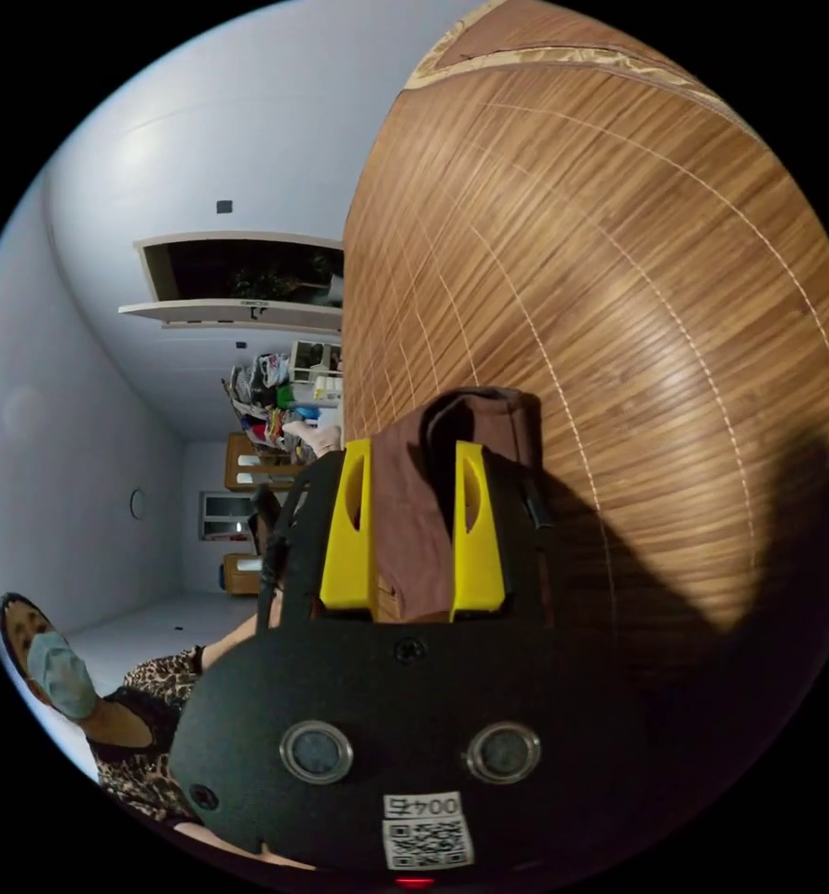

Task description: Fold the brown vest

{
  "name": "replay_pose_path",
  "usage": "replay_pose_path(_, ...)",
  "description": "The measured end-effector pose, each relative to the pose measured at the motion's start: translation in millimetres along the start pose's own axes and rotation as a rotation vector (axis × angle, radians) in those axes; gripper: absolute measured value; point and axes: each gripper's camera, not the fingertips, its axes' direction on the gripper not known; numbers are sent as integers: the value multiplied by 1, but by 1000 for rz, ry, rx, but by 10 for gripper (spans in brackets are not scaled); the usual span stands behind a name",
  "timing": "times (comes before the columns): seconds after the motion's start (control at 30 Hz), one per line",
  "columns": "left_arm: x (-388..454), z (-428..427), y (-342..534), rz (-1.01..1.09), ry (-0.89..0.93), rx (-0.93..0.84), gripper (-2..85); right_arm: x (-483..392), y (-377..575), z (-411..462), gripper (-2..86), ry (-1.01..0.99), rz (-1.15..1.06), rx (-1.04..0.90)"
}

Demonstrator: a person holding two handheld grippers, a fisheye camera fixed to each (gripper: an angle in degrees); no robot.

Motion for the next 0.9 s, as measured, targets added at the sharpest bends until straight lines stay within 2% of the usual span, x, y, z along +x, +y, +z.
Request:
replay_pose_path(0.07, 2, 0, -4, 9, -19, 1, 75, -3, -9, 1, 94, 20, -42, -16)
replay_pose_path(0.13, 2, 0, -8, 15, -36, 4, 75, -9, -16, 1, 24, 95, -112, 0)
replay_pose_path(0.27, 0, -1, -15, 20, -36, 6, 75, -14, -23, 1, 4, 299, -166, 11)
replay_pose_path(0.33, -2, -2, -20, 21, -36, 5, 75, -15, -26, 8, 4, 395, -208, -6)
replay_pose_path(0.53, -9, -5, -31, 16, -31, -1, 75, -21, -28, 6, 35, 487, -255, -5)
replay_pose_path(0.67, -12, -8, -37, 20, -38, 0, 75, -36, -12, -19, 55, 537, -281, 127)
replay_pose_path(0.77, -13, -11, -42, 27, -52, 0, 75, -58, 2, -16, 74, 591, -383, 214)
replay_pose_path(0.9, -18, -17, -49, 31, -62, 0, 75, -96, 11, 32, 93, 642, -589, 212)
